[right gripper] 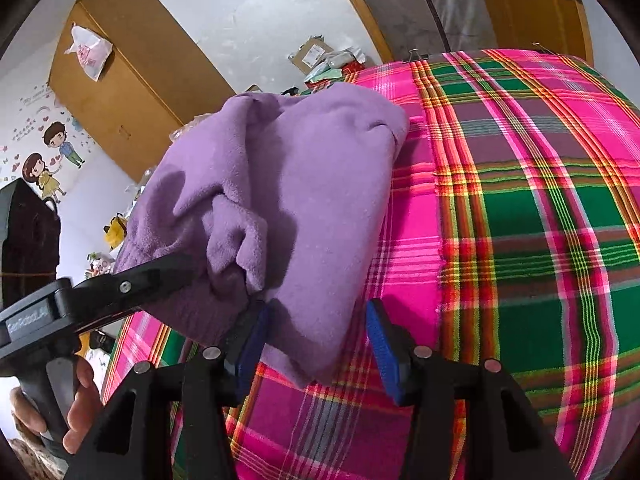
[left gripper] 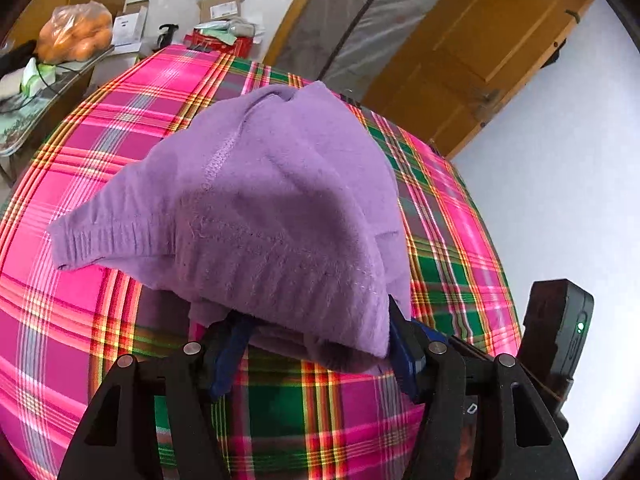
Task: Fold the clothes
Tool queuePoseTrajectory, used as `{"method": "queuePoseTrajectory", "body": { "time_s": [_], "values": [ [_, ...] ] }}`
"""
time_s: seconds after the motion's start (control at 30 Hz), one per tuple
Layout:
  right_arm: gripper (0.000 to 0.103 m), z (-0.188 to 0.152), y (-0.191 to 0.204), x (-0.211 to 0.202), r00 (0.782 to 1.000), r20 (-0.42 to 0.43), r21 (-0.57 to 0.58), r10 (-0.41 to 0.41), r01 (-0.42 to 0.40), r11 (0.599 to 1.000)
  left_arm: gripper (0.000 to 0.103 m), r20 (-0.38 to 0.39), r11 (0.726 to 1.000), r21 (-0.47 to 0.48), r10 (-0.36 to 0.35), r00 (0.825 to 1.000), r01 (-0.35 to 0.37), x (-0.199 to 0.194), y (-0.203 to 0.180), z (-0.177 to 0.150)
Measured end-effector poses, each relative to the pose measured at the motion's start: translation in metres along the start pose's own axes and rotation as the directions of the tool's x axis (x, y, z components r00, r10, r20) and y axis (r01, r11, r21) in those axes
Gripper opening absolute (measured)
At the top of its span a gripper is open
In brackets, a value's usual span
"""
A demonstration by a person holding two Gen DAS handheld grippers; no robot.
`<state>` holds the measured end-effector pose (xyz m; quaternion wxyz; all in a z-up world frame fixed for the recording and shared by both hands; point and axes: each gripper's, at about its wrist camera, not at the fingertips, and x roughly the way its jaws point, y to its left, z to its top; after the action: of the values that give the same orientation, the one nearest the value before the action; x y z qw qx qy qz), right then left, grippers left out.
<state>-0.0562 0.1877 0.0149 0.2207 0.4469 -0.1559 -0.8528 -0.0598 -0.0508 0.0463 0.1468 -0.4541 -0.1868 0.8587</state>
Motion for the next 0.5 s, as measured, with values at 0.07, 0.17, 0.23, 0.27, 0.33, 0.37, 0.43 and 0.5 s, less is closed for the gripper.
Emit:
{"method": "queuePoseTrajectory", "body": {
  "time_s": [0.07,0.17,0.23,0.27,0.33,0.37,0.43,0.5],
  "values": [
    [0.05,0.0,0.002,0.001,1.0,0.004,-0.005,-0.001,0.001,1.0,0.06,-0.004,1.0,0.0,0.009,1.0,-0.009,0.002,0.002,0.001],
    [0.029,0.0,0.004,0.003,1.0,0.001,-0.005,0.001,-0.001,1.0,0.049,-0.008,1.0,-0.002,0.022,1.0,-0.022,0.004,0.002,0.004],
    [0.024,0.001,0.005,0.004,1.0,0.003,-0.013,0.0,0.001,1.0,0.028,-0.01,1.0,-0.014,0.026,1.0,-0.026,0.005,0.003,0.006],
    [0.017,0.001,0.007,0.003,1.0,0.009,-0.024,-0.003,0.004,1.0,0.025,-0.016,0.999,-0.026,0.029,0.999,-0.029,0.006,0.006,0.008],
    [0.014,0.001,0.011,-0.005,0.999,0.041,-0.048,-0.013,0.015,0.999,0.019,-0.024,0.998,-0.061,0.012,1.0,-0.014,0.007,0.013,0.011],
    [0.012,0.001,0.012,-0.009,0.998,0.061,-0.059,-0.018,0.022,0.998,0.018,-0.023,0.997,-0.073,0.0,1.0,-0.002,0.006,0.016,0.012],
    [0.011,0.002,0.016,-0.018,0.995,0.1,-0.082,-0.028,0.036,0.996,0.017,-0.014,0.997,-0.078,-0.012,1.0,0.011,0.003,0.018,0.015],
    [0.011,0.003,0.02,-0.027,0.99,0.135,-0.103,-0.043,0.057,0.993,0.016,0.007,0.997,-0.078,-0.028,1.0,0.029,-0.004,0.017,0.017]
  ]
}}
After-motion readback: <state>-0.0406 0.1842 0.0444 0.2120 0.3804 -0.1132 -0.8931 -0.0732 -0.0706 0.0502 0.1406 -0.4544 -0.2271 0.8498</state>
